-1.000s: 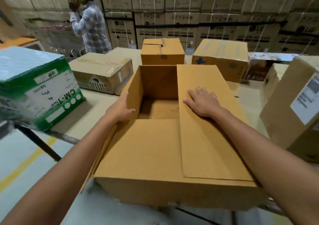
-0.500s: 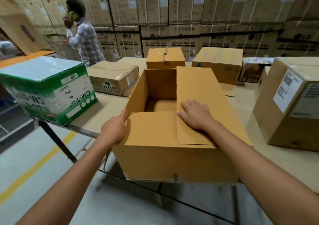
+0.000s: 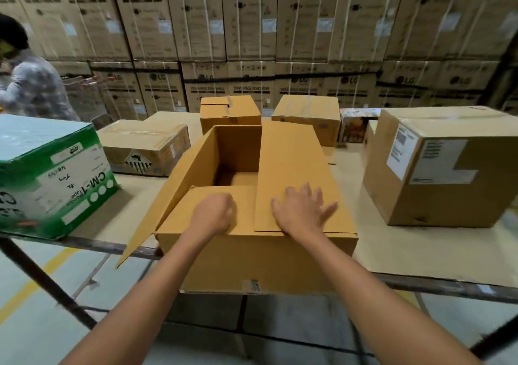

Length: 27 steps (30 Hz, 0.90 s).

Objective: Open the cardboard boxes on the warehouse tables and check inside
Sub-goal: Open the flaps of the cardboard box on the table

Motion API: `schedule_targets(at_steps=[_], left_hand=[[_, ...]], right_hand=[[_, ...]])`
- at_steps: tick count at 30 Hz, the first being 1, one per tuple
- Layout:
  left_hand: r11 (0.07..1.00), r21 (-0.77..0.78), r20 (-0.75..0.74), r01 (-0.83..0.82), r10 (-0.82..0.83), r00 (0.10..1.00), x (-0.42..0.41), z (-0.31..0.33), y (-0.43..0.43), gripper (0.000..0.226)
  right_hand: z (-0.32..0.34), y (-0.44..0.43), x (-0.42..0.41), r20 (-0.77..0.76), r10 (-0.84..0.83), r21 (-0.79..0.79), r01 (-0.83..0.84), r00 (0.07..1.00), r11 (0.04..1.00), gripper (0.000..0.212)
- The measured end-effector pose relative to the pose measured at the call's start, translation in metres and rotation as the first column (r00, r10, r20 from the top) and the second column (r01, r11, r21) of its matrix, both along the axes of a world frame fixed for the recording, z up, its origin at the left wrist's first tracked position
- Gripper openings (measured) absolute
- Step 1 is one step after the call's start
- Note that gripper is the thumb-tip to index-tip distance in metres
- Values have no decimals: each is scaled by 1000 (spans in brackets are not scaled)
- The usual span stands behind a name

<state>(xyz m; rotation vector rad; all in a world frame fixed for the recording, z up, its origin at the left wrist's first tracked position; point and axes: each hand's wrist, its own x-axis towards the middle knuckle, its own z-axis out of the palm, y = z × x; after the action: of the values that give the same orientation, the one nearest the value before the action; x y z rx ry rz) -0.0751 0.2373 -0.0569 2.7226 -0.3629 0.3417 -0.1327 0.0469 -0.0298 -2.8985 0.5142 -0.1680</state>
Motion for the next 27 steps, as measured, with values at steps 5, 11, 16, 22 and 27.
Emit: schedule_targets(at_steps=[5,11,16,22,27], left_hand=[[923,-366,-208,115,-202,957,-7,7,-44,57],[453,-889,-125,69,-386,914,-12,33,-71,47],[83,-993,8,90,-692,722,-27,71,-122,58],[428,-841,-146,330,-769,623,-29,84,-214,57],[771,-419,-125,479,-572,811,-28,39,-262,58]], right_hand=[[-2,-28,-5,-72,-71,28,73,995,997,63],[12,-46,-26,116,108,312,-139,987,940,84],[46,-67,-51,340,217,465,-364,915,807,98],[76,-122,-51,836,-280,395,-163,472,904,59],[67,-194,-57,805,-351,311,164,479,936,52]])
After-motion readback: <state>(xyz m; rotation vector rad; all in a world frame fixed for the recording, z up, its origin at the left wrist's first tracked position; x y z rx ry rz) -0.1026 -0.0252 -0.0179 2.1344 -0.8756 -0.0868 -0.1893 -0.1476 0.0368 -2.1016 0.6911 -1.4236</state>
